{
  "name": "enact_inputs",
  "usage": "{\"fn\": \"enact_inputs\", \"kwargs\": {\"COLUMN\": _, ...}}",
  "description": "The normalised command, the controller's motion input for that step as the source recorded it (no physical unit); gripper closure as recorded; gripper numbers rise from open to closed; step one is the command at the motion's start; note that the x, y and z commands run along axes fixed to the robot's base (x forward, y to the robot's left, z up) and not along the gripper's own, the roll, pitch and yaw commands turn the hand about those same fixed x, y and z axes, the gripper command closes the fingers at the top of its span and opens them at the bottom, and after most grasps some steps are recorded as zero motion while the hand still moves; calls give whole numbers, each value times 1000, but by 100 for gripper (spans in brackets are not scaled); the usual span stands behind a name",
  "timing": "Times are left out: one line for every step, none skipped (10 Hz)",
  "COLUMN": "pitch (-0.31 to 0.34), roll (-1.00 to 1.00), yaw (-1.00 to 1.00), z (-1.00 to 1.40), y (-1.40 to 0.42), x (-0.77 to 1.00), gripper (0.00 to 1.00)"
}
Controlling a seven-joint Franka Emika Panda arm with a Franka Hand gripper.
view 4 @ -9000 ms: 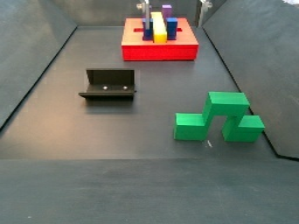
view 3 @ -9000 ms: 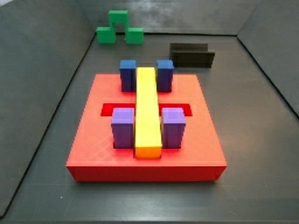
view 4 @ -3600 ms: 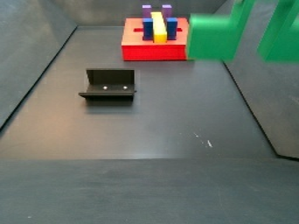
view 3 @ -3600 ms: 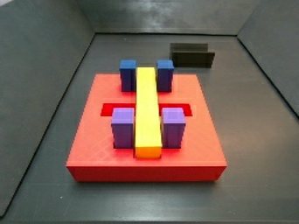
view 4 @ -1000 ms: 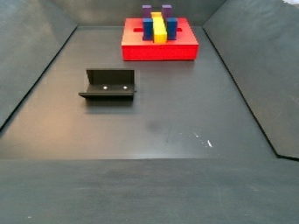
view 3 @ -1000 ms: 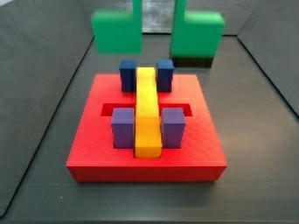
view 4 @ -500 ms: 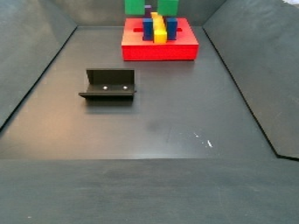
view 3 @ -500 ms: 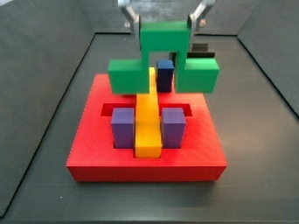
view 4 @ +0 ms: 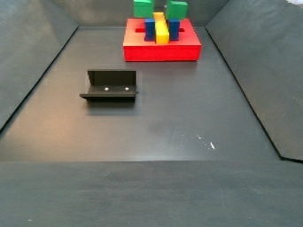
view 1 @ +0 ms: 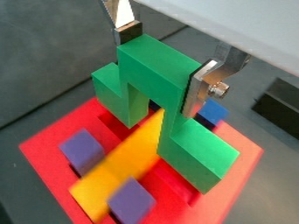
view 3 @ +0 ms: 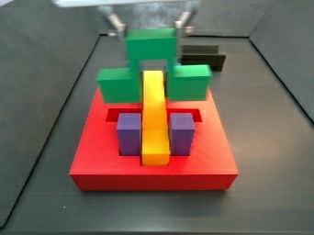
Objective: Pick up the green object. Move up. Move to above the board. Insert the green object.
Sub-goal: Insert the green object.
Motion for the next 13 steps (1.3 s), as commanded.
{"fn": "enact_inputs", "kwargs": {"pitch": -73, "roll": 217, "yaw": 160, "z": -223, "y": 0, "x": 0, "gripper": 100}}
{"fn": "enact_inputs", "kwargs": {"pitch": -4, "roll": 221, "yaw": 137, "z": -183, "y": 0, "x": 103, "gripper": 100}}
{"fn": "enact_inputs", "kwargs": {"pitch": 0, "roll": 149, "yaw": 83, "z": -171, "y": 0, "x": 391, "gripper": 100}}
{"fn": "enact_inputs", "kwargs": {"pitch": 0, "roll": 101, "yaw": 134, "z": -106, "y": 0, "x": 489, "gripper": 100}}
{"fn": "enact_inputs", "kwargs": {"pitch": 0, "roll": 77, "yaw": 123, "z": -83, "y": -14, "x": 437, "gripper": 100}}
{"fn": "enact_inputs", "kwargs": {"pitch": 0, "roll": 83, "yaw": 46, "z": -163, "y": 0, "x": 249, "gripper": 100}}
{"fn": "enact_inputs", "kwargs": {"pitch": 0, "roll": 134, "yaw": 0, "z": -246, "y": 0, "x": 83, "gripper": 100}}
{"fn": "enact_inputs", "kwargs": {"pitch": 0, "roll": 130, "yaw": 0, "z": -231, "y": 0, "x": 0, "gripper": 100}}
{"fn": "enact_inputs", "kwargs": {"pitch": 0, "roll": 10, "yaw": -46, "z": -11, "y": 0, "x": -169, "gripper": 100}}
{"fn": "enact_inputs", "kwargs": {"pitch": -3, "roll": 0, "yaw": -69, "z": 0, "y": 0, "x": -363, "gripper": 100}}
{"fn": "enact_inputs", "kwargs": {"pitch": -59, "roll": 0, "yaw": -34, "z": 31, "y": 0, "x": -297, "gripper": 100}}
{"fn": "enact_inputs", "kwargs": {"pitch": -47, "roll": -14, "yaw": 0, "z": 26, "y": 0, "x": 0, "gripper": 100}}
{"fn": "enact_inputs", "kwargs": {"pitch": -17, "roll": 0, "yaw": 0, "z": 0, "y": 0, "x": 103, "gripper": 100}}
